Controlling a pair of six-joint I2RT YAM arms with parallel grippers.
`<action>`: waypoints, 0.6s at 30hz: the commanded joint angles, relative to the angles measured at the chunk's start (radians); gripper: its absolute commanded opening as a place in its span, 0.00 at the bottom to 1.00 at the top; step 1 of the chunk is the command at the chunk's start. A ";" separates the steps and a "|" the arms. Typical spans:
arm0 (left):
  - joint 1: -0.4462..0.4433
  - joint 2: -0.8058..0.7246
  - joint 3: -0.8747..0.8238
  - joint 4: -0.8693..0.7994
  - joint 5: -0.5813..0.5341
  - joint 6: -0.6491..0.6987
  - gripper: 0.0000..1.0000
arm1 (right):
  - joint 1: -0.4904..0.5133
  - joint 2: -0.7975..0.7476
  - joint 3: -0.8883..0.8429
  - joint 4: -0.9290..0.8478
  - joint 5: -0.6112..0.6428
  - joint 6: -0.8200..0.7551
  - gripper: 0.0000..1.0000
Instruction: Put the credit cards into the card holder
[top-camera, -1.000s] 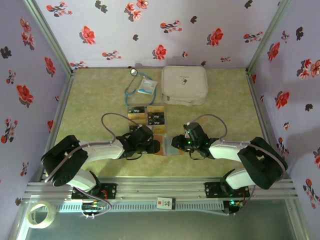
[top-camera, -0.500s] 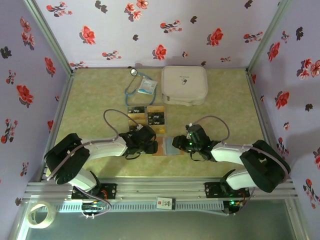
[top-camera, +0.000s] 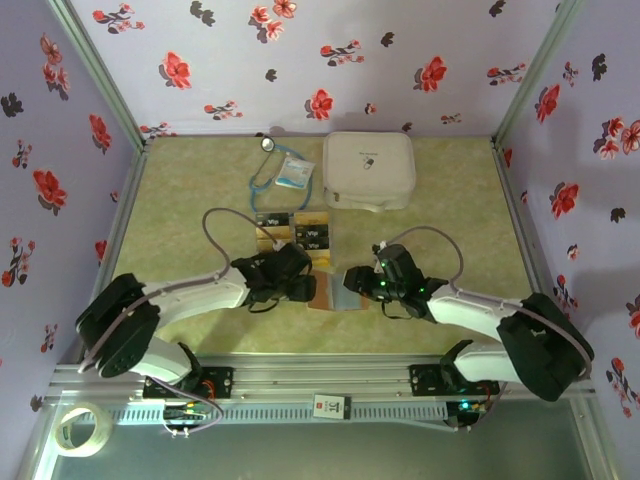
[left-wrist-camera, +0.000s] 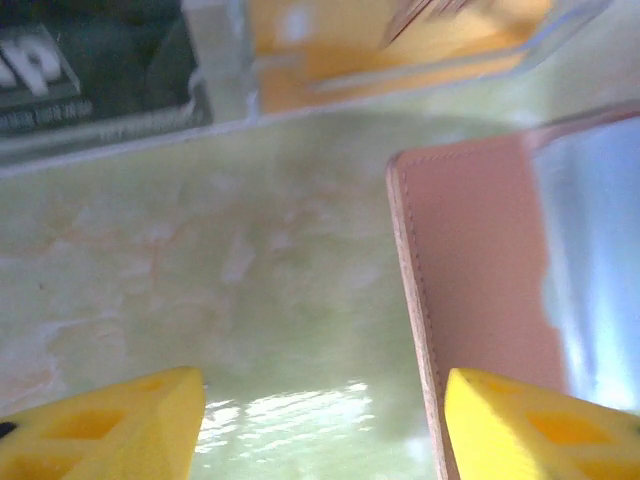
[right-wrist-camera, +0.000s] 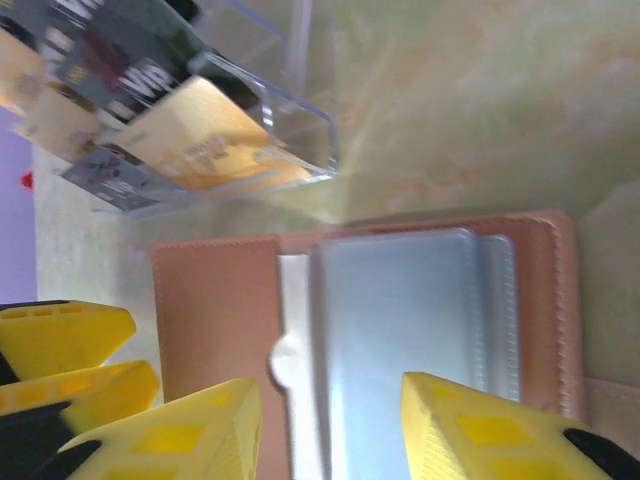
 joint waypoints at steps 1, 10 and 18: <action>0.000 -0.036 0.043 0.040 0.064 -0.031 0.68 | 0.007 -0.035 0.048 -0.089 0.043 -0.037 0.38; -0.001 0.034 0.042 0.250 0.188 -0.138 0.66 | 0.001 0.006 0.098 -0.192 0.125 -0.074 0.27; -0.001 0.074 -0.052 0.380 0.200 -0.163 0.57 | -0.011 0.066 0.111 -0.169 0.119 -0.091 0.25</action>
